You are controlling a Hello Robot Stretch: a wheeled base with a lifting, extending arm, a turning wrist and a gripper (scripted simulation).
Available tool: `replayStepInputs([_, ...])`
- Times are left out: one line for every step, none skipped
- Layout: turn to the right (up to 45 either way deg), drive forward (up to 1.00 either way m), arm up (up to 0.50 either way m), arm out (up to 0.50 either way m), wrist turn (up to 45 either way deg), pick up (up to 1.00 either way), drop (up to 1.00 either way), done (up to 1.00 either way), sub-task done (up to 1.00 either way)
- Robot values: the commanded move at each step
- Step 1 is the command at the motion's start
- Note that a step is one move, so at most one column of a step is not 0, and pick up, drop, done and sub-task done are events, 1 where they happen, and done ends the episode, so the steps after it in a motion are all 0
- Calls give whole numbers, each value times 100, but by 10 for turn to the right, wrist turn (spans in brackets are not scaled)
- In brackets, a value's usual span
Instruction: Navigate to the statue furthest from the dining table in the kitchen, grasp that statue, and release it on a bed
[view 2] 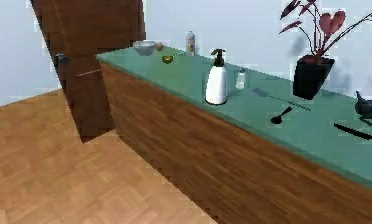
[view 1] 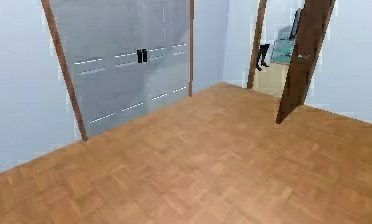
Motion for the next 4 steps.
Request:
replayStepInputs([-450, 0, 0, 0, 0, 0, 0, 0, 0])
replayStepInputs([-450, 0, 0, 0, 0, 0, 0, 0, 0])
replayStepInputs([-450, 0, 0, 0, 0, 0, 0, 0, 0])
replayStepInputs([-450, 0, 0, 0, 0, 0, 0, 0, 0])
